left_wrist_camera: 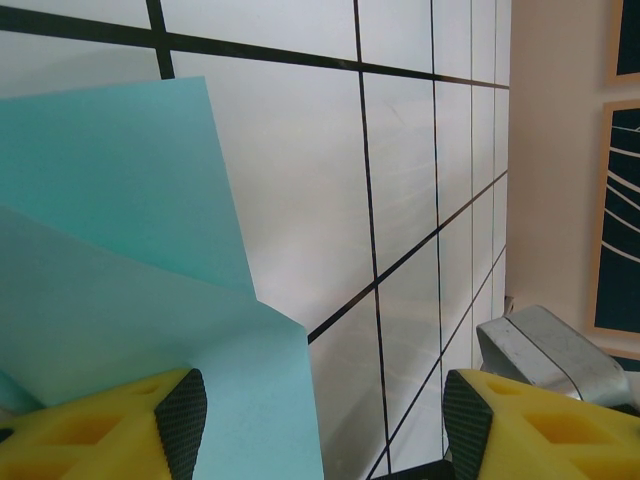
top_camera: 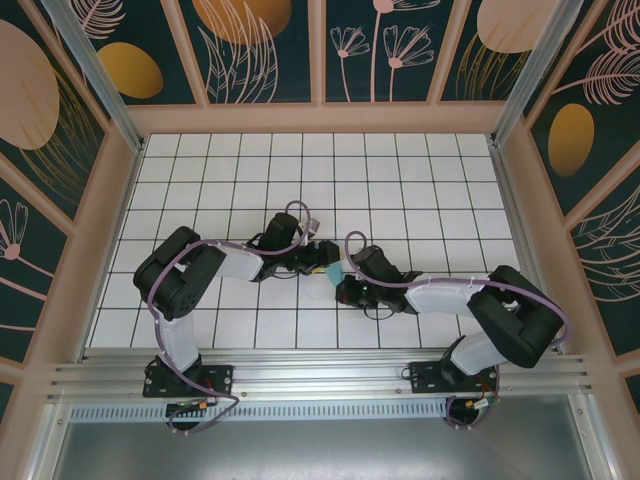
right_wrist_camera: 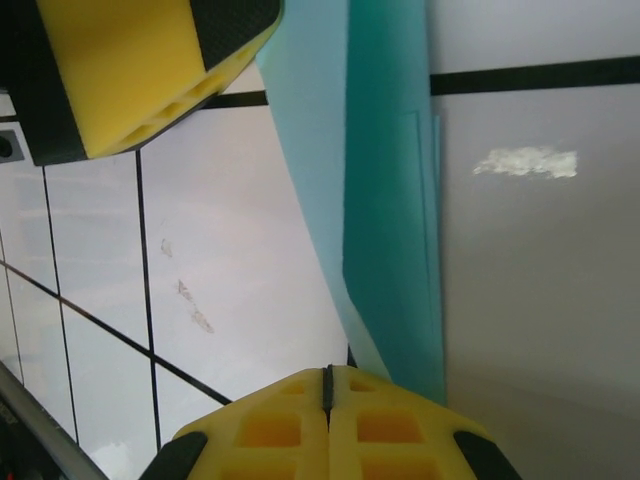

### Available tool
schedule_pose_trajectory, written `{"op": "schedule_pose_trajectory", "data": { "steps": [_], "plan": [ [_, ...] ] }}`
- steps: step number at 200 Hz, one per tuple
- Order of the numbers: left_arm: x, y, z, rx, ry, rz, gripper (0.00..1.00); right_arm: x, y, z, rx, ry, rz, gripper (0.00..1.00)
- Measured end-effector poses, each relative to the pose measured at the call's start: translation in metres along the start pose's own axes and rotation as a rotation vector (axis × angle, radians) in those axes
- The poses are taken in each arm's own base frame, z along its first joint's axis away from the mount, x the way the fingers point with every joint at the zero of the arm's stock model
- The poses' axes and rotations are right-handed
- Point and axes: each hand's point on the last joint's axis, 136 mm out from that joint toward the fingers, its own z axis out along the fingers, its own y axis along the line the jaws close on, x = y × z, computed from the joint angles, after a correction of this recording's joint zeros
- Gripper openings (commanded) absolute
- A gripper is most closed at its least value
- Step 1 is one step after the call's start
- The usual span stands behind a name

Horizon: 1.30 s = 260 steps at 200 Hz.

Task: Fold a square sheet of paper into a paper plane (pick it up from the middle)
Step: Fold the wing for the fifth time at the center of the table.

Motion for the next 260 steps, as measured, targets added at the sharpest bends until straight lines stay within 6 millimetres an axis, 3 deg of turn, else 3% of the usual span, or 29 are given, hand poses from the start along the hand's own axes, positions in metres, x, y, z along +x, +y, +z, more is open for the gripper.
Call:
{"op": "schedule_pose_trajectory", "data": {
  "steps": [100,139,173,201,234,260],
  "plan": [
    [0.0,0.0,0.001,-0.001,0.005,0.0,0.67,-0.001,-0.014,-0.001,-0.049,-0.022,0.054,0.07],
    [0.0,0.0,0.001,-0.002,0.005,0.0,0.67,-0.001,-0.009,-0.004,-0.063,-0.022,0.041,0.23],
    [0.0,0.0,0.001,-0.002,0.006,-0.001,0.67,-0.007,0.005,-0.024,-0.064,-0.078,-0.026,0.37],
    [0.0,0.0,0.001,-0.002,0.006,-0.001,0.67,-0.016,0.001,-0.032,-0.018,-0.133,-0.054,0.46],
    [0.0,0.0,0.001,-0.002,0.006,-0.001,0.67,-0.014,-0.013,-0.029,0.045,-0.129,-0.07,0.47],
    [0.0,0.0,0.001,-0.002,0.006,-0.001,0.67,-0.009,-0.022,-0.018,0.081,-0.09,-0.081,0.41]
  ]
}}
